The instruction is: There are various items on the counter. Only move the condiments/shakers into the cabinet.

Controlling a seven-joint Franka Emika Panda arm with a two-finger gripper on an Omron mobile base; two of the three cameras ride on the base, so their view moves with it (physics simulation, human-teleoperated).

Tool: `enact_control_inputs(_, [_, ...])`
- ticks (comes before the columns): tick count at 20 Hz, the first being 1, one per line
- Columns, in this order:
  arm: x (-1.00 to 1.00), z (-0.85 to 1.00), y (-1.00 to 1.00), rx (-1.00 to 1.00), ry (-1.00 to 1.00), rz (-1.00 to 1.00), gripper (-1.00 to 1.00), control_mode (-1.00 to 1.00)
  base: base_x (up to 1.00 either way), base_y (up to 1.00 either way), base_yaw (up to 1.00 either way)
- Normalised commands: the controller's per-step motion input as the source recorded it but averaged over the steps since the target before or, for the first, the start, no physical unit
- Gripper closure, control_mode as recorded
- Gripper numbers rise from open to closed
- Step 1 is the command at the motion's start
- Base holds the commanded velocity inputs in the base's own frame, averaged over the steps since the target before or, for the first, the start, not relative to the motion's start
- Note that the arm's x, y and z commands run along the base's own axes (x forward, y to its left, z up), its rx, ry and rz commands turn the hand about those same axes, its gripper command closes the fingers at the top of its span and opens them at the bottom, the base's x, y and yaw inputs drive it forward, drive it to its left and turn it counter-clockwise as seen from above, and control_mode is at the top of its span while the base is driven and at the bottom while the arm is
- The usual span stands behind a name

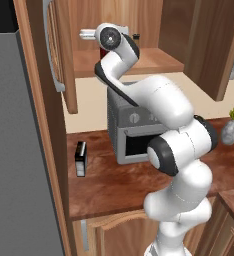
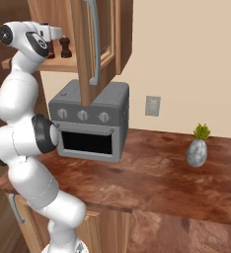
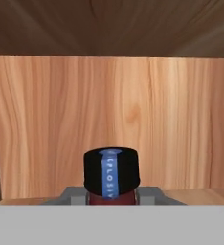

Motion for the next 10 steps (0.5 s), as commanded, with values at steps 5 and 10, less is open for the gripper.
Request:
enact_control_inputs(5, [0.01, -0.29, 0.00, -0.05, 0.04, 0.00, 1.00, -1.00, 0.00, 0.00, 0.00])
enact_control_inputs(10, [0.00, -0.01, 0.00, 0.00, 0.01, 0.00, -1.00, -1.00, 0.00, 0.00, 0.00])
